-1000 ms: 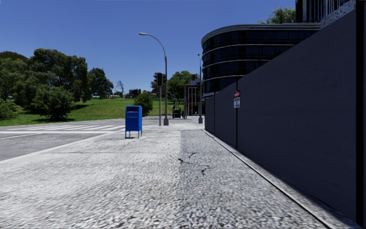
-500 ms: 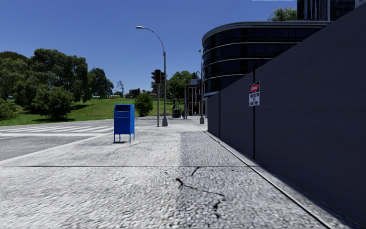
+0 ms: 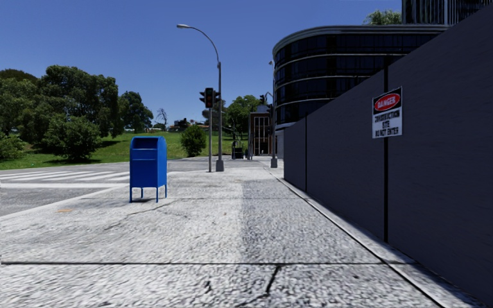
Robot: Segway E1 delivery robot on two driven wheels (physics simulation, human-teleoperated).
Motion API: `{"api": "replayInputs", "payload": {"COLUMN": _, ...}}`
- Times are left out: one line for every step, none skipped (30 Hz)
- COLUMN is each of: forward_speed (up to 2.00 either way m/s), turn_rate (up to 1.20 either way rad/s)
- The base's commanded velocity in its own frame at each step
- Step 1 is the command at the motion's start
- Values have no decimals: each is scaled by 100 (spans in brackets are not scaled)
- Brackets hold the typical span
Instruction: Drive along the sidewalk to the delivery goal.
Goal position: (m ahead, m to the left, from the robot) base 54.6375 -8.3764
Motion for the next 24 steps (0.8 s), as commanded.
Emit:
{"api": "replayInputs", "payload": {"forward_speed": 200, "turn_rate": 0}}
{"api": "replayInputs", "payload": {"forward_speed": 200, "turn_rate": 0}}
{"api": "replayInputs", "payload": {"forward_speed": 200, "turn_rate": 0}}
{"api": "replayInputs", "payload": {"forward_speed": 200, "turn_rate": 0}}
{"api": "replayInputs", "payload": {"forward_speed": 200, "turn_rate": 0}}
{"api": "replayInputs", "payload": {"forward_speed": 200, "turn_rate": 0}}
{"api": "replayInputs", "payload": {"forward_speed": 200, "turn_rate": 0}}
{"api": "replayInputs", "payload": {"forward_speed": 200, "turn_rate": 0}}
{"api": "replayInputs", "payload": {"forward_speed": 200, "turn_rate": 0}}
{"api": "replayInputs", "payload": {"forward_speed": 200, "turn_rate": 0}}
{"api": "replayInputs", "payload": {"forward_speed": 200, "turn_rate": 0}}
{"api": "replayInputs", "payload": {"forward_speed": 200, "turn_rate": 0}}
{"api": "replayInputs", "payload": {"forward_speed": 200, "turn_rate": 0}}
{"api": "replayInputs", "payload": {"forward_speed": 200, "turn_rate": 0}}
{"api": "replayInputs", "payload": {"forward_speed": 200, "turn_rate": 0}}
{"api": "replayInputs", "payload": {"forward_speed": 200, "turn_rate": 0}}
{"api": "replayInputs", "payload": {"forward_speed": 200, "turn_rate": 0}}
{"api": "replayInputs", "payload": {"forward_speed": 200, "turn_rate": 0}}
{"api": "replayInputs", "payload": {"forward_speed": 200, "turn_rate": 0}}
{"api": "replayInputs", "payload": {"forward_speed": 200, "turn_rate": 0}}
{"api": "replayInputs", "payload": {"forward_speed": 200, "turn_rate": 0}}
{"api": "replayInputs", "payload": {"forward_speed": 200, "turn_rate": 0}}
{"api": "replayInputs", "payload": {"forward_speed": 200, "turn_rate": 0}}
{"api": "replayInputs", "payload": {"forward_speed": 200, "turn_rate": 0}}
